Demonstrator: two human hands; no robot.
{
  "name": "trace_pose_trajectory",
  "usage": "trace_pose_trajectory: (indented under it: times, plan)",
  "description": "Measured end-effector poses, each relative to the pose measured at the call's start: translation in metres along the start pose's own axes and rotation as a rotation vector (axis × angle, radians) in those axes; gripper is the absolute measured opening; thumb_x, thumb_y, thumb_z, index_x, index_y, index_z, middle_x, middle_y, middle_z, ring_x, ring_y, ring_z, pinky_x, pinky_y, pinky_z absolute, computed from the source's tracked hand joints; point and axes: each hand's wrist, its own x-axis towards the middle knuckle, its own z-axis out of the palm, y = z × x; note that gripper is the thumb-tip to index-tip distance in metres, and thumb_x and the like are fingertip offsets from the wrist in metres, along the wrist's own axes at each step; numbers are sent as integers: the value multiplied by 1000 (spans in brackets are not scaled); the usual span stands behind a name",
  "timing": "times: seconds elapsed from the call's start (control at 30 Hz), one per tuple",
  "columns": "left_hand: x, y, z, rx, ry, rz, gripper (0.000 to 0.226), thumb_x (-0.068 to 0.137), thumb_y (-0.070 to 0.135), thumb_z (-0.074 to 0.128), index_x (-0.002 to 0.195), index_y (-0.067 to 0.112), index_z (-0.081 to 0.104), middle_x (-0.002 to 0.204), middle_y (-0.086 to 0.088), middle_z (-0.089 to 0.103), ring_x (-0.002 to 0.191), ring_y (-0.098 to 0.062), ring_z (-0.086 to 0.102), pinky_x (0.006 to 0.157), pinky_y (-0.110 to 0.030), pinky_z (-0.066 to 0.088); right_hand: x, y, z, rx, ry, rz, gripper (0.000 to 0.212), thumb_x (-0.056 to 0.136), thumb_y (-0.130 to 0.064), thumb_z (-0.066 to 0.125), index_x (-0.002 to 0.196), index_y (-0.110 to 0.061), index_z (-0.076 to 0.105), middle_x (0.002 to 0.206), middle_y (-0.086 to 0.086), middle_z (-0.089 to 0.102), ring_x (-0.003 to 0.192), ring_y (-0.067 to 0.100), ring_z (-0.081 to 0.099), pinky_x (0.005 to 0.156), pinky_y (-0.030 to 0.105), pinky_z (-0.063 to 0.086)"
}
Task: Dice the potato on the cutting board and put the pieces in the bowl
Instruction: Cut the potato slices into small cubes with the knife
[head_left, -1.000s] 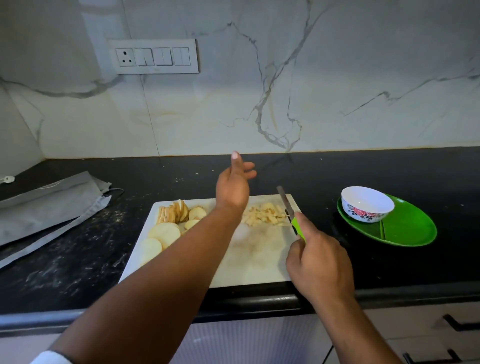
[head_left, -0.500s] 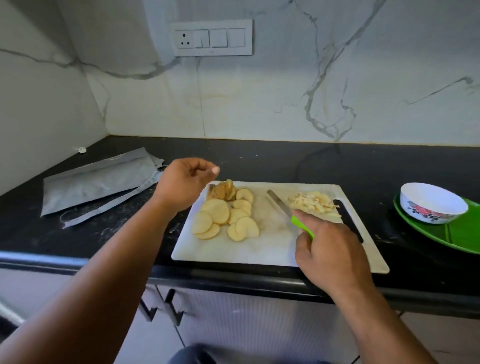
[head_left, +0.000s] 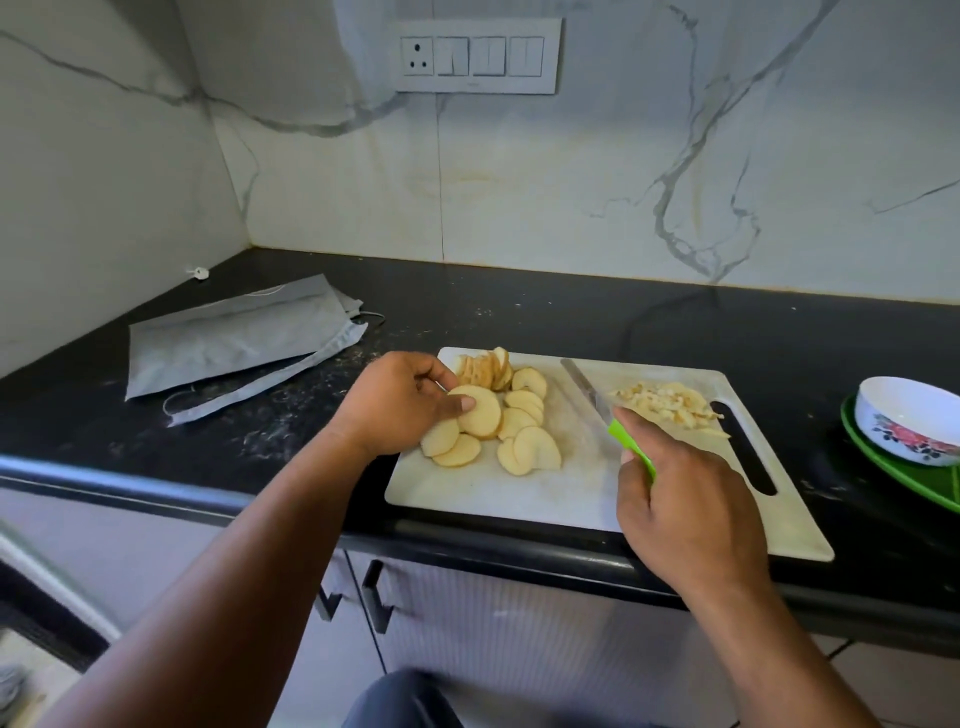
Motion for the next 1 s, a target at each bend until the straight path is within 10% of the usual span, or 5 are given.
trace_pose_trajectory:
  times: [0.37, 0.57, 0.8, 1.0]
  plan:
    - [-6, 33, 10, -347, 276, 174, 17, 86, 24, 84, 97, 23, 70, 78, -1, 77, 73, -20, 75, 70, -27, 62, -1, -6, -4, 54, -6, 28, 48, 96, -27, 52, 143, -34, 50, 75, -11, 64, 52, 1, 43, 47, 10, 26]
    - [-9, 94, 72, -4, -7, 189, 3, 93, 27, 78, 95, 28, 77, 86, 9, 75, 71, -5, 71, 67, -22, 58, -3, 5, -19, 132, 33, 148, 48, 91, -21, 57, 138, -30, 56, 90, -6, 73, 53, 2, 51, 48, 14, 37]
    - [0, 93, 85, 481, -111, 297, 58, 88, 51, 77, 141, 31, 62, 139, 9, 63, 118, -14, 62, 98, -31, 54, -18, 10, -42, 18, -37, 184, 45, 92, -26, 56, 137, -32, 57, 105, -6, 73, 64, 6, 50, 59, 13, 43]
    - [5, 82, 90, 531, -164, 378, 44, 96, 53, 65, 135, 33, 68, 131, 14, 69, 118, -12, 61, 101, -39, 55, -15, 1, -49, -22, -43, 155, 44, 92, -26, 54, 136, -32, 58, 113, -8, 71, 91, 14, 66, 73, 17, 48]
